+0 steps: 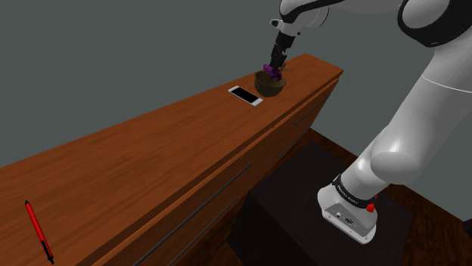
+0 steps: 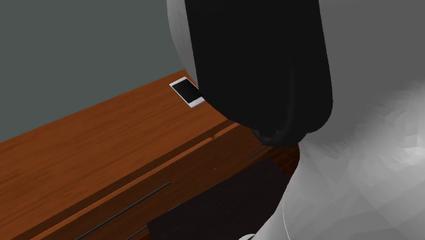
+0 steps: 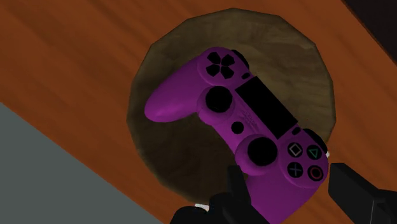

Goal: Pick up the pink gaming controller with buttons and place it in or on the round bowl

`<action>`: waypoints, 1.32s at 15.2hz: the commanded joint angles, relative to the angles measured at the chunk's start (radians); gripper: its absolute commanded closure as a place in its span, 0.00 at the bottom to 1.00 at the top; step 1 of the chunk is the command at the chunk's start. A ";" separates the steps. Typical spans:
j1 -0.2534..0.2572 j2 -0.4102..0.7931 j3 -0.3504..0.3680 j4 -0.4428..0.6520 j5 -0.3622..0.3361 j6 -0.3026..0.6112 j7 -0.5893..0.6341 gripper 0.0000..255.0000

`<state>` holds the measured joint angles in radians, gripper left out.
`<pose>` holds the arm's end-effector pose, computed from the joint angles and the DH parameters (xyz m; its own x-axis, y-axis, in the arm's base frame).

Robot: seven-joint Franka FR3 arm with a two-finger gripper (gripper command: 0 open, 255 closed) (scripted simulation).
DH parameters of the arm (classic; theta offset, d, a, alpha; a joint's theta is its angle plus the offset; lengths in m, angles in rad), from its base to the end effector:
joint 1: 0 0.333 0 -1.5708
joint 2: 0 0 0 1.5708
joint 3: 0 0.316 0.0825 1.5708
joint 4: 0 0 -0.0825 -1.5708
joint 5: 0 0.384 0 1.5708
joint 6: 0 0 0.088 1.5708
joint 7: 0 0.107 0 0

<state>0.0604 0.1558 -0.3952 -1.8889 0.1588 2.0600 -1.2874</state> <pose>0.5709 -0.1807 0.4319 0.6308 0.7711 0.0864 0.7739 -0.6333 0.0022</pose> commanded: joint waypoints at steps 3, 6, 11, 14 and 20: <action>-0.001 0.016 0.002 -0.035 0.011 0.050 -0.011 1.00; -0.002 0.027 0.004 -0.050 0.018 0.074 -0.017 1.00; -0.002 0.027 0.004 -0.050 0.018 0.074 -0.017 1.00; -0.002 0.027 0.004 -0.049 0.018 0.074 -0.017 0.00; -0.002 -0.001 -0.001 -0.016 0.001 0.015 -0.005 0.00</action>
<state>0.0596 0.1631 -0.3944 -1.9222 0.1655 2.1005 -1.2959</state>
